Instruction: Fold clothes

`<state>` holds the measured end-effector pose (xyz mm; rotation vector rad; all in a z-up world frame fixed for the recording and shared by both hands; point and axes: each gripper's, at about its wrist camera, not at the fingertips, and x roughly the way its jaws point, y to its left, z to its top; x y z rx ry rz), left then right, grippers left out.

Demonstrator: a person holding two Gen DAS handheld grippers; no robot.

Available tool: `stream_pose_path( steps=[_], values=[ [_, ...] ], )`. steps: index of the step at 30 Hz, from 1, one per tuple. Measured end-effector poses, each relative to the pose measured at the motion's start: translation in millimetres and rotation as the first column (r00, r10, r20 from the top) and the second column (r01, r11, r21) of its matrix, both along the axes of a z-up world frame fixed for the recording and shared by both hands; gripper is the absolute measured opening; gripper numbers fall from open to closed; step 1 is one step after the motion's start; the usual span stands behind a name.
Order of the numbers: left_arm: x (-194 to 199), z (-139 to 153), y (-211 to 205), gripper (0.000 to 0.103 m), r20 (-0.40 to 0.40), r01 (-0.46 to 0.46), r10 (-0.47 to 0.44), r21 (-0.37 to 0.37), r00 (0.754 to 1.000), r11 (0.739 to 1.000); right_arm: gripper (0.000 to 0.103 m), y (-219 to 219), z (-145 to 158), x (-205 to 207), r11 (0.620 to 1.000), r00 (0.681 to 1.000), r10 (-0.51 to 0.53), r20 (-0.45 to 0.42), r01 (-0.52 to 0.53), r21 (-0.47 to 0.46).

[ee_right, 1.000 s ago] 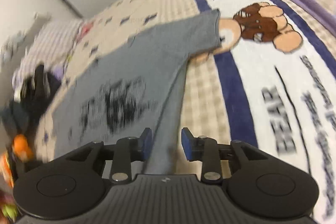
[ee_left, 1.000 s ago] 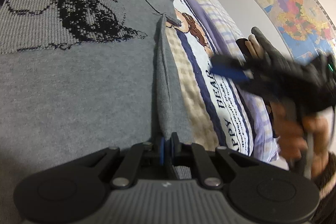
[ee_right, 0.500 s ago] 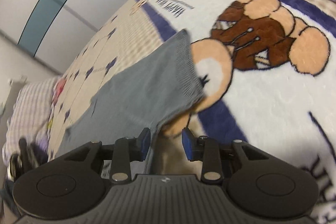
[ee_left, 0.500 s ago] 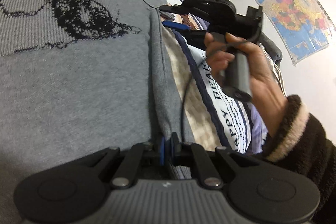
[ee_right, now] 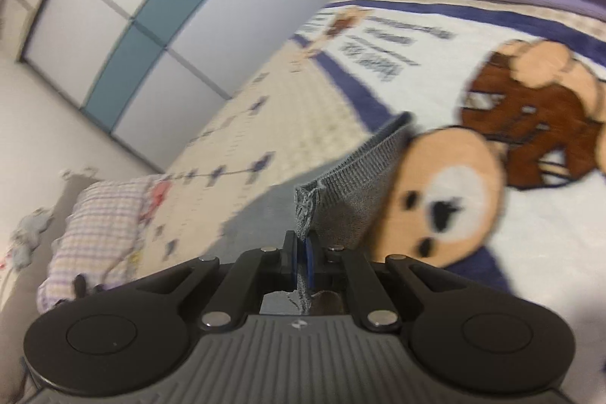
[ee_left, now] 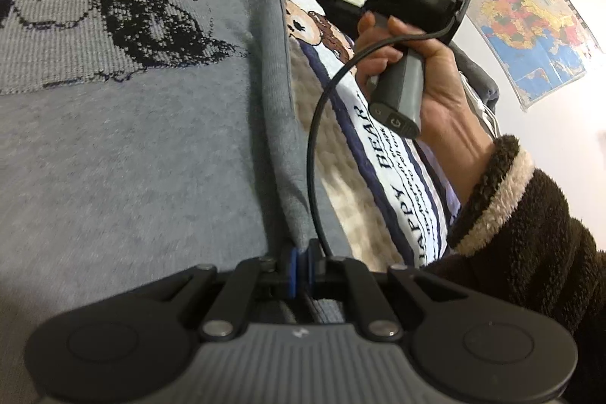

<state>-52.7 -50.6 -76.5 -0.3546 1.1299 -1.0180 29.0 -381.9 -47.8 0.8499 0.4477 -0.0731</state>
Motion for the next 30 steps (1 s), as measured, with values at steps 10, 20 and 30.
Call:
stream_pose_path(
  steps=[10, 20, 30],
  values=[
    [-17.3, 2.8, 21.1, 0.005, 0.01, -0.008, 0.008, 0.006, 1.0, 1.0, 0.005, 48.8, 23.1, 18.3, 0.982, 0.981, 0.179, 0.071, -0.174, -0.067],
    [-23.3, 2.9, 35.1, 0.006, 0.027, -0.039, 0.039, 0.037, 0.999, 0.999, 0.005, 99.2, 20.9, 39.8, 0.946, 0.955, 0.294, 0.036, -0.286, -0.155],
    [-2.4, 25.1, 56.7, 0.051, 0.075, -0.074, 0.07, 0.052, 0.995, 0.996, 0.03, 86.1, 22.3, 18.3, 0.942, 0.947, 0.307, -0.091, -0.316, -0.111]
  ],
)
